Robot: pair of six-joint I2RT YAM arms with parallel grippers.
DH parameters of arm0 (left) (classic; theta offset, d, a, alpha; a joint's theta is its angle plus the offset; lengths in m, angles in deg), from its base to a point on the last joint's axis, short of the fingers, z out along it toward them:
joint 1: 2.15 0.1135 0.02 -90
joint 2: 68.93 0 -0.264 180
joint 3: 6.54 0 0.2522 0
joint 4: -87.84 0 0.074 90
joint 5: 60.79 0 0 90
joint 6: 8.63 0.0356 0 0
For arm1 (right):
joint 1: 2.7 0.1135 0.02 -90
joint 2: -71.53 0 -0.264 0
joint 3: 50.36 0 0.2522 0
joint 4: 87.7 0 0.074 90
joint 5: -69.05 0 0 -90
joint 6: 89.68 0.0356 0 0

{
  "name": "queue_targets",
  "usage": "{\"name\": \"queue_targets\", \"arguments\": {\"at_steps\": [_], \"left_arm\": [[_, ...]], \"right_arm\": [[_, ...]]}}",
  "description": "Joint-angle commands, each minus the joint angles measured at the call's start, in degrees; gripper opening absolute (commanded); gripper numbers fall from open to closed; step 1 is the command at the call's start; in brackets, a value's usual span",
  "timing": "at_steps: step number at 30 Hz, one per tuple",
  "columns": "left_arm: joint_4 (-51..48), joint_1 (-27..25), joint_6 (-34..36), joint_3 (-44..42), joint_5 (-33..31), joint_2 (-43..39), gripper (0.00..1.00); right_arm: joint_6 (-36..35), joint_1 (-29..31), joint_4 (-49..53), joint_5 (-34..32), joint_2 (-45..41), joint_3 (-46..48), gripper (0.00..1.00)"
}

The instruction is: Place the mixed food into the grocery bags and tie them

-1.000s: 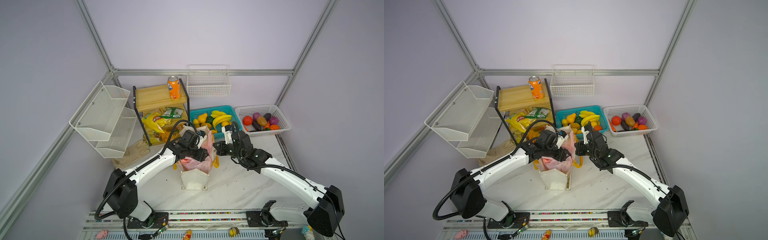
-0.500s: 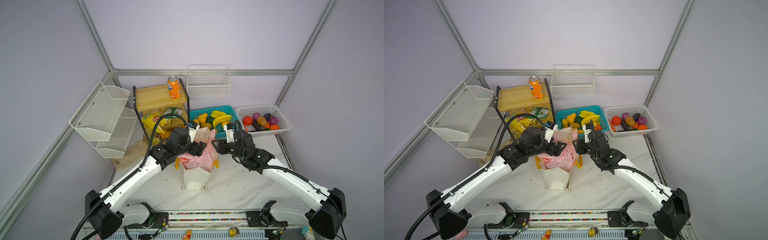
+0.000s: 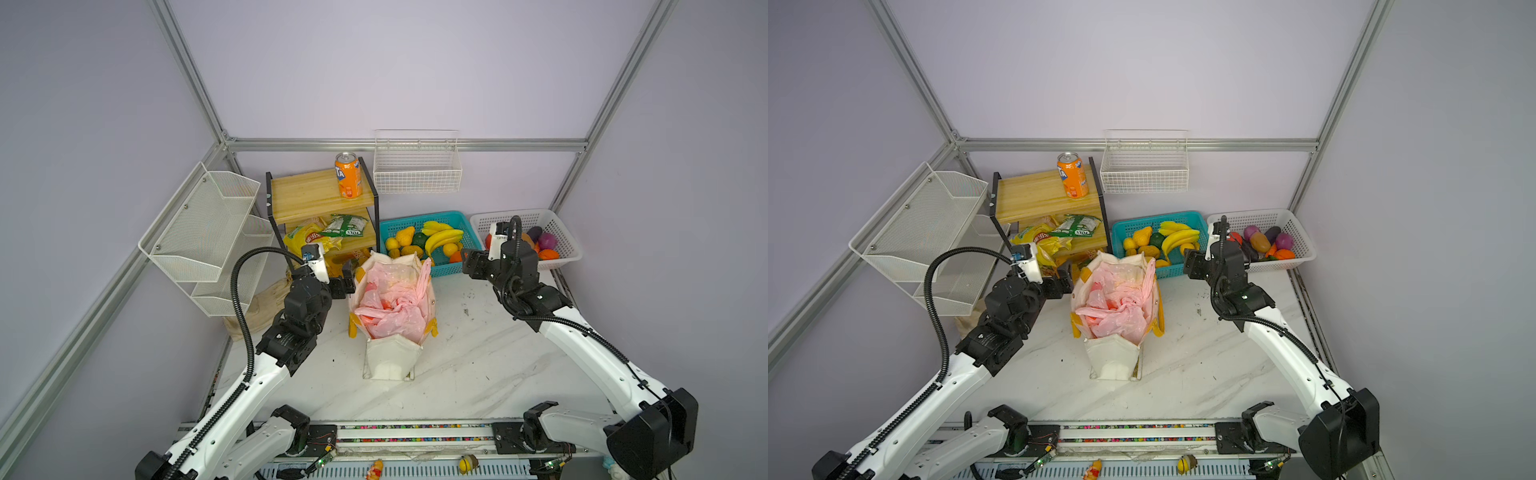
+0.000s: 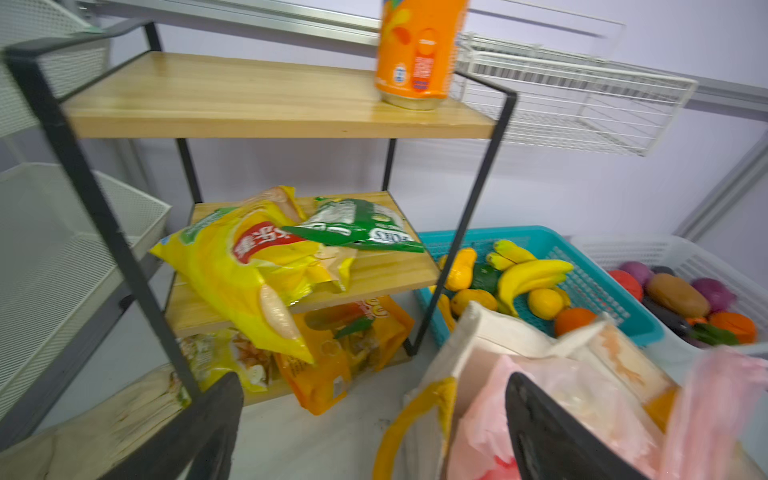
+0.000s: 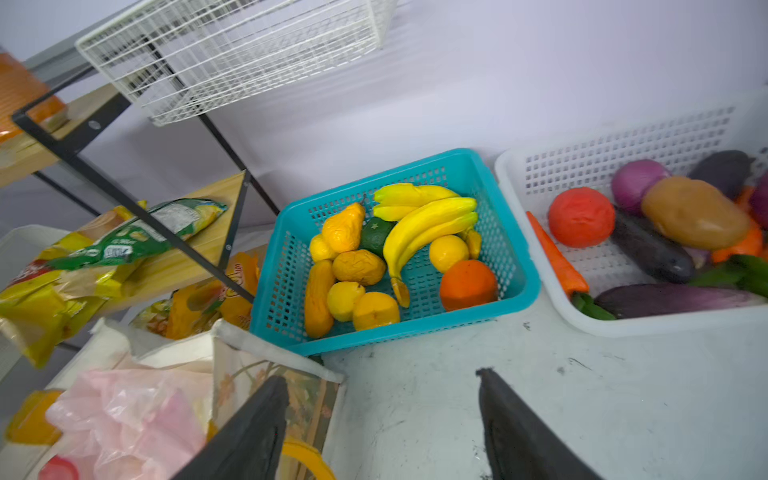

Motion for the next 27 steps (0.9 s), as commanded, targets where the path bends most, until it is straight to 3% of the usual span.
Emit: {"name": "queue_targets", "arguments": {"at_steps": [1, 9, 18, 27], "left_arm": [[7.2, 2.0, -1.1, -4.7, -4.5, -2.9, 0.97], [7.3, 3.1, -4.3, -7.5, -1.6, -4.7, 0.97], [5.7, 3.1, -7.5, -6.8, 3.6, -5.6, 0.96], [5.5, 3.0, -8.1, -6.9, 5.4, -5.9, 0.96]], "right_arm": [[-1.7, 1.8, -6.3, 7.5, 0.3, 0.6, 0.69], [-4.0, 6.6, -6.4, 6.9, 5.0, 0.0, 0.66], [-4.9, 10.5, -7.7, 9.1, 8.6, -1.7, 0.33], [-5.7, 13.2, -8.3, 8.8, 12.9, -3.2, 0.19]]}}
